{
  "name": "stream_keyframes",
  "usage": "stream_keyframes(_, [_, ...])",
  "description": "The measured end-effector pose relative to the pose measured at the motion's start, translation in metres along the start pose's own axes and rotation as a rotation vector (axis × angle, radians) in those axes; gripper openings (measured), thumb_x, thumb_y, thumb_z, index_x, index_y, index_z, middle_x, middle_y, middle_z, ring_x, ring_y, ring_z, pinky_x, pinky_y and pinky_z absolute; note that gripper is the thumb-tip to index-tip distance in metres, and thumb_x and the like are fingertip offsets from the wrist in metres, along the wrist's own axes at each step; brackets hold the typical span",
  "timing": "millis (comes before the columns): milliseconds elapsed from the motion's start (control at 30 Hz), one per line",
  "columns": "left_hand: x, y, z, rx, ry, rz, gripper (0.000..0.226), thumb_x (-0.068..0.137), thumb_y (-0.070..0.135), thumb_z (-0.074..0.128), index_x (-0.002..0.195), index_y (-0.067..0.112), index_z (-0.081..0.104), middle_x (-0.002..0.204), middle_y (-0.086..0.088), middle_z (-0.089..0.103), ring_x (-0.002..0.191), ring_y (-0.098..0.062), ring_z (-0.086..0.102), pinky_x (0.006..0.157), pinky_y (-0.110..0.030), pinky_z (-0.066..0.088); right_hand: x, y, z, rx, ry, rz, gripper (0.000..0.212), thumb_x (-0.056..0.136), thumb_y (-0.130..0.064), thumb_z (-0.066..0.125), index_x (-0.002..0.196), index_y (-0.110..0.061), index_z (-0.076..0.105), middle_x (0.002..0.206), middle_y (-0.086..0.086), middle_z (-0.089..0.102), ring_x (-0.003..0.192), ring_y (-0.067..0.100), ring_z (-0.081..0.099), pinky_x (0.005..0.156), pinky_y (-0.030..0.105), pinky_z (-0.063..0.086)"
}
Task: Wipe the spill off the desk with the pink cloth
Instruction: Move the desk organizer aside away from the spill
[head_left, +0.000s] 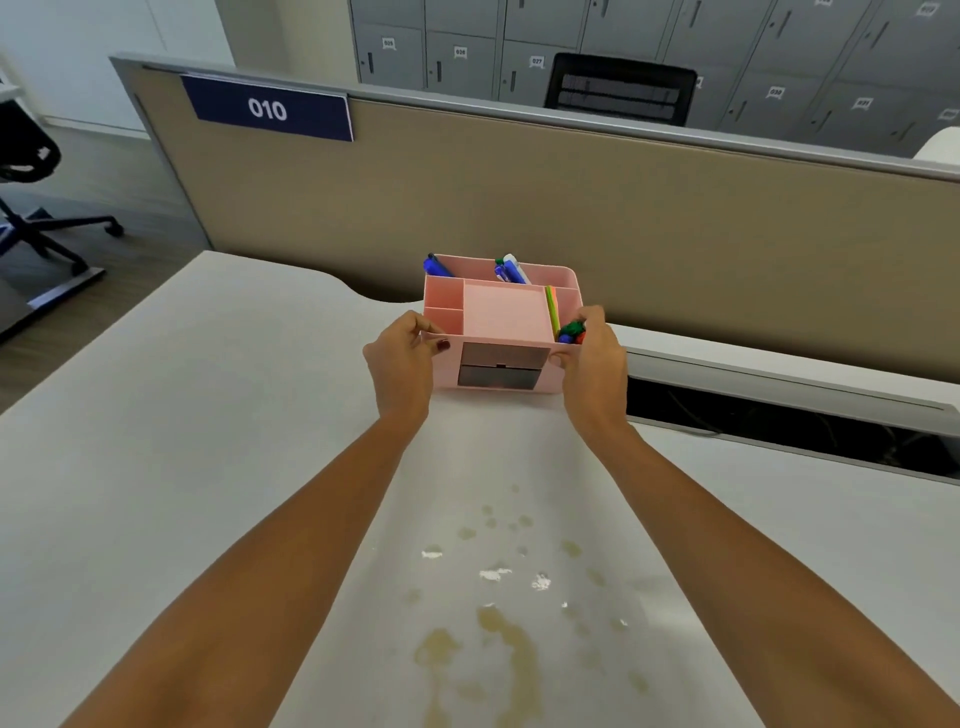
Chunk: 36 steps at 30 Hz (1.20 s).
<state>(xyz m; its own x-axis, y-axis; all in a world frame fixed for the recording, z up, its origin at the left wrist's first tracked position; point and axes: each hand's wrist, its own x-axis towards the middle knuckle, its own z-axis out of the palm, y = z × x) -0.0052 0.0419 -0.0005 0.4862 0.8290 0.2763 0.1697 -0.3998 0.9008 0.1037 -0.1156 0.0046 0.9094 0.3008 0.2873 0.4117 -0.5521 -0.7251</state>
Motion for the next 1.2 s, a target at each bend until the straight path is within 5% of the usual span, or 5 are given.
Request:
stream_keyframes(167, [-0.012, -0.005, -0.050, 0.041, 0.087, 0.027, 0.007, 0.088, 0.014, 0.064, 0.084, 0.016, 0.059, 0.099, -0.006, 0.071, 0.078, -0.011, 0.061, 0.071, -0.011, 0.048, -0.028, -0.030, 0.015, 0.035, 0.021, -0.039, 0.008, 0.101, -0.017, 0.043, 0.107, -0.017, 0.049, 0.088, -0.013, 0.052, 0.075, -0.003, 0.057, 0.063, 0.010, 0.052])
stream_keyframes(433, [-0.032, -0.026, -0.148, 0.132, 0.236, -0.022, 0.005, 0.088, 0.015, 0.063, 0.090, 0.010, 0.064, 0.101, -0.006, 0.071, 0.083, -0.011, 0.061, 0.076, -0.025, 0.054, -0.084, -0.097, 0.049, 0.012, -0.083, -0.143, 0.010, 0.102, -0.020, 0.043, 0.111, -0.022, 0.047, 0.095, -0.012, 0.051, 0.081, 0.011, 0.056, 0.050, 0.002, 0.037])
stream_keyframes(600, [-0.054, -0.037, -0.205, 0.151, 0.316, -0.071, 0.001, 0.088, 0.011, 0.063, 0.087, 0.012, 0.064, 0.097, -0.006, 0.071, 0.079, -0.006, 0.058, 0.073, -0.023, 0.053, -0.121, -0.129, 0.072, 0.037, -0.166, -0.201, 0.013, 0.100, -0.020, 0.047, 0.112, -0.021, 0.048, 0.098, -0.010, 0.057, 0.083, 0.013, 0.057, 0.059, 0.005, 0.040])
stream_keyframes(867, [-0.094, -0.057, -0.265, 0.203, 0.423, -0.164, 0.002, 0.086, 0.010, 0.065, 0.088, 0.011, 0.065, 0.091, -0.004, 0.068, 0.079, -0.014, 0.061, 0.069, -0.024, 0.053, -0.174, -0.161, 0.094, 0.032, -0.253, -0.309, 0.032, 0.094, -0.019, 0.056, 0.124, -0.017, 0.047, 0.113, 0.001, 0.062, 0.087, 0.017, 0.063, 0.077, 0.028, 0.056])
stream_keyframes(1200, [-0.121, -0.069, -0.288, 0.219, 0.440, -0.246, 0.009, 0.086, 0.013, 0.066, 0.092, 0.007, 0.065, 0.098, -0.012, 0.071, 0.083, -0.019, 0.065, 0.077, -0.035, 0.057, -0.206, -0.171, 0.099, 0.044, -0.324, -0.300, 0.031, 0.097, -0.022, 0.047, 0.127, -0.015, 0.046, 0.119, 0.002, 0.060, 0.093, 0.019, 0.063, 0.085, 0.034, 0.057])
